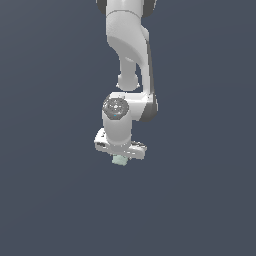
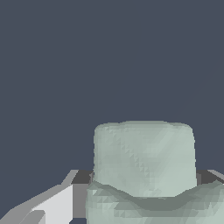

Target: Pick up the object and move it to a goal position.

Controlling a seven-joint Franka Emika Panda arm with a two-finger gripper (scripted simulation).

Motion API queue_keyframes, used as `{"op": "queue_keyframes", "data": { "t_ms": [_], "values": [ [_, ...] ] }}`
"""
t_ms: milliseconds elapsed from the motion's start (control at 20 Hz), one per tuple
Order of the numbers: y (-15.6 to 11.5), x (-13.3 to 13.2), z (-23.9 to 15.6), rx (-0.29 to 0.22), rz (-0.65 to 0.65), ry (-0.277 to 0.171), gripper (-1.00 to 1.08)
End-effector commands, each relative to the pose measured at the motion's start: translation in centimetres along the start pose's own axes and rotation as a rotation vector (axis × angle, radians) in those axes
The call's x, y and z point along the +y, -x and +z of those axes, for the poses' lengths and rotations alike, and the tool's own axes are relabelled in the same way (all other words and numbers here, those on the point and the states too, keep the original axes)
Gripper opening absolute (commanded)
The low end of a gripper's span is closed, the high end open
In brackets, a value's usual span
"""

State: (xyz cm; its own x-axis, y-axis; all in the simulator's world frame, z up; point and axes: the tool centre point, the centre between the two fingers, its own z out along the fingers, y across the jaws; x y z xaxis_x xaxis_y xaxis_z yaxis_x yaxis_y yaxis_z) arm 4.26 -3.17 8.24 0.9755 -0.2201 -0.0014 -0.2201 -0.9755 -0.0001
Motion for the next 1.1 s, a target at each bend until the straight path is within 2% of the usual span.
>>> {"op": "queue_keyframes", "data": {
  "t_ms": [0, 1050],
  "values": [
    [0.2, 1.1, -2.1, 0.001, 0.001, -0.001, -1.0],
    [3.0, 12.8, -24.9, 0.001, 0.001, -0.002, -1.0]
  ]
}}
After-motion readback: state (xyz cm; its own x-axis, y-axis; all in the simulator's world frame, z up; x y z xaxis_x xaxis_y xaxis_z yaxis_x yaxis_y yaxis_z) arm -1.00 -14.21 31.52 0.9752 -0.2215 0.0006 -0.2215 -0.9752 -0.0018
